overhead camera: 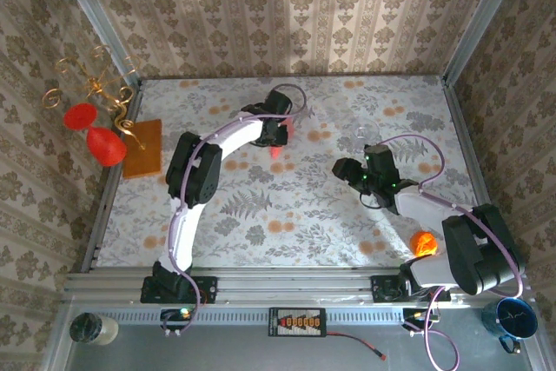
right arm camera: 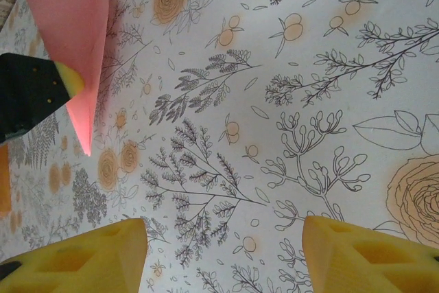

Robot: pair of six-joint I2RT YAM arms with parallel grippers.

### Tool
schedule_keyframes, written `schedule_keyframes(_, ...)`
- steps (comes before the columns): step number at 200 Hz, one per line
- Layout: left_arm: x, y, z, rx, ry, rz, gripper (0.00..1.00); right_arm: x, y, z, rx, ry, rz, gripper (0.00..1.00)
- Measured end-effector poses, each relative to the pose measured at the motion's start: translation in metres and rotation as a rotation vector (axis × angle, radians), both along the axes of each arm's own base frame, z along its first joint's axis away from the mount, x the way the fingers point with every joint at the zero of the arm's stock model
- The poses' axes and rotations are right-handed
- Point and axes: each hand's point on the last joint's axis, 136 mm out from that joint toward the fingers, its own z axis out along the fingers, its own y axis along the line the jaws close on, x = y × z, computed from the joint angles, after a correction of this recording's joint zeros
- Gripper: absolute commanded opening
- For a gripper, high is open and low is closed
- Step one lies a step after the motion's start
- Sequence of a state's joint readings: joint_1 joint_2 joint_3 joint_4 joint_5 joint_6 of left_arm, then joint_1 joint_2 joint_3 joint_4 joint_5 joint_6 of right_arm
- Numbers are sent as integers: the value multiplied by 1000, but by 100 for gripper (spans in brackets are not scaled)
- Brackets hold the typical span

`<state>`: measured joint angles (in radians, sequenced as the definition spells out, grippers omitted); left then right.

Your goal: Fold a paper plane with a square sheet of paper (pick it up from the middle)

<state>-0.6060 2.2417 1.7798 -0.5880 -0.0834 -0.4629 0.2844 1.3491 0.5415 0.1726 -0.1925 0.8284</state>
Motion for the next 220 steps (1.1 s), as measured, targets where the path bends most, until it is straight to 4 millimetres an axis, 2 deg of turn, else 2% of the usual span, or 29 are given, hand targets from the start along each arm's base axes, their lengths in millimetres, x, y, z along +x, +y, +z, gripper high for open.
schedule_keyframes(71, -4, 3, -16, 26, 43, 7, 21, 0, 0, 0, 15, 5, 7, 63)
schedule_keyframes(123, -1, 2, -16, 39, 46, 11, 25, -1, 1, -2, 15, 12, 9, 63)
schedule_keyframes(184, 8, 4, -17, 55, 35, 65, 39, -1, 1, -2, 15, 12, 9, 63)
schedule_keyframes(220, 11, 3, -17, 40, 33, 112, 41, -1, 0, -2, 14, 12, 7, 63)
